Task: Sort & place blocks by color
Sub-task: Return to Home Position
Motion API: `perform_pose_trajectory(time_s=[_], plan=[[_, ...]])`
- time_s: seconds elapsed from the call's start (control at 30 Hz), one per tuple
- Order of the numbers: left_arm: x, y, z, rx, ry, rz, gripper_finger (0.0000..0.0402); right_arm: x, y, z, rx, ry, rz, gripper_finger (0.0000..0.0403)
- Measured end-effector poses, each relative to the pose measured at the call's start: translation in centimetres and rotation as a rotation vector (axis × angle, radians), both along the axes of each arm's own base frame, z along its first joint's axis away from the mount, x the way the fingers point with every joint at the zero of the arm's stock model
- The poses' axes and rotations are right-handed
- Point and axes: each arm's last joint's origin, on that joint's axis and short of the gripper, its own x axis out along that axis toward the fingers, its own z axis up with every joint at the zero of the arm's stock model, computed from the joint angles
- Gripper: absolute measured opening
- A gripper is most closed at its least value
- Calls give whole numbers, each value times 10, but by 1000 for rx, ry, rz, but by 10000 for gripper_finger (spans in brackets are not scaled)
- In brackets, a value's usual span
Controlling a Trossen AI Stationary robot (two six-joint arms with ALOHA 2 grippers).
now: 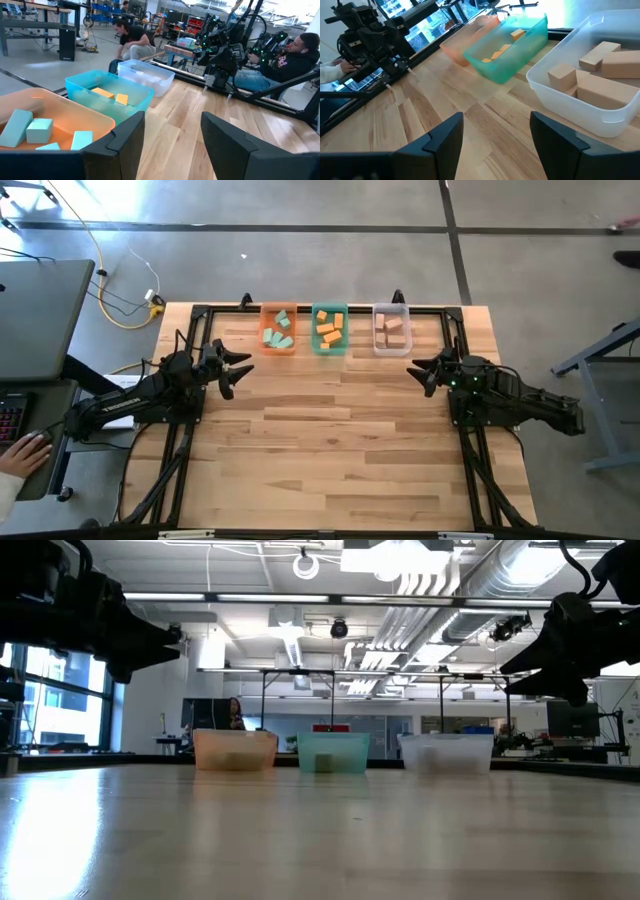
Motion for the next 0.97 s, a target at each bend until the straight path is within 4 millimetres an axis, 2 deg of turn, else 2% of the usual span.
perform_pose_trajectory(time_s=[0.97], plan=[[0, 0, 0, 0, 0, 0, 184, 0, 0, 0, 0, 0, 0, 216]])
